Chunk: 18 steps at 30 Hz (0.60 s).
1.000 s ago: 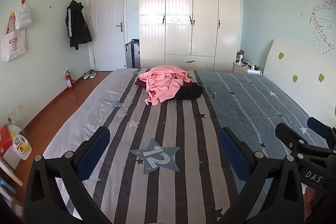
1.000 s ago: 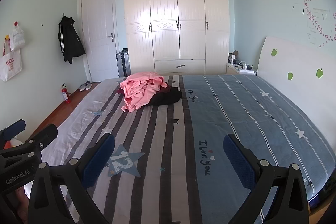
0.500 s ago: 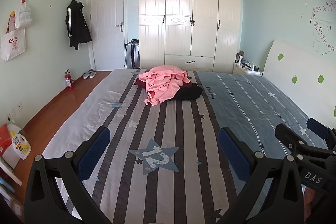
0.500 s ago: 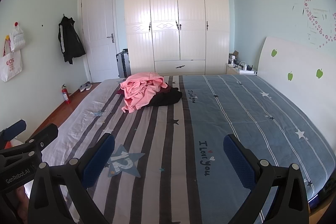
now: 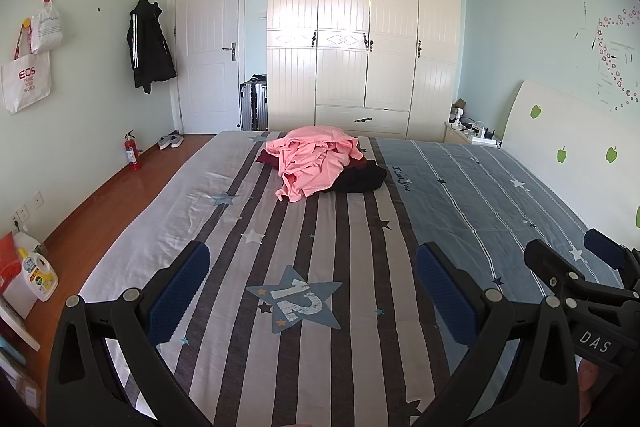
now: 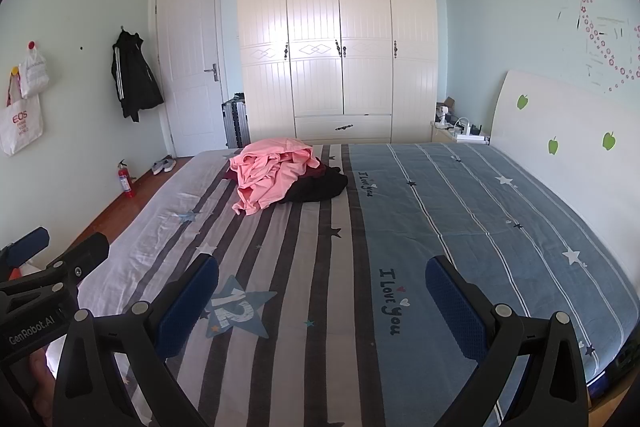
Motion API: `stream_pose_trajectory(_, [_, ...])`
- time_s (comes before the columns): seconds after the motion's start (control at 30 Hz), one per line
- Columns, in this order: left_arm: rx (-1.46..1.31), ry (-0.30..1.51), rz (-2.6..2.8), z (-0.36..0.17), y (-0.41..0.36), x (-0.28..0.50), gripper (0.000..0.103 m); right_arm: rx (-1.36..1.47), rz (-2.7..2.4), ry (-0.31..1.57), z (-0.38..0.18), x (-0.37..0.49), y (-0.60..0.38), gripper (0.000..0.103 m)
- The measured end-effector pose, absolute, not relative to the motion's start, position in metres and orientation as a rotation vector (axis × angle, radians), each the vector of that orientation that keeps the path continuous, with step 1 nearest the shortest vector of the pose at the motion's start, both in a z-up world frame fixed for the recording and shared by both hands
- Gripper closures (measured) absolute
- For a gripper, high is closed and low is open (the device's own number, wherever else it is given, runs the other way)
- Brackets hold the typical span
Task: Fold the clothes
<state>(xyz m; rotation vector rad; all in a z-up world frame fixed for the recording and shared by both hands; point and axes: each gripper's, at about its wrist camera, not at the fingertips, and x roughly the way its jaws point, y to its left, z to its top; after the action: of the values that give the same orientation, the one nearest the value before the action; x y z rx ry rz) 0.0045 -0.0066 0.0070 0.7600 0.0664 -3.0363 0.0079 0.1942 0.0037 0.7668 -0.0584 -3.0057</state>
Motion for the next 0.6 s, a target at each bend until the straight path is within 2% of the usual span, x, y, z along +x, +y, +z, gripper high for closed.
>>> stream_pose_trajectory(0.6, [0.759,0.071,-3.065,0.006,-0.005,0.015,0.001,0.771,-2.962,-0.075,0.003,0.012,0.201,0.0])
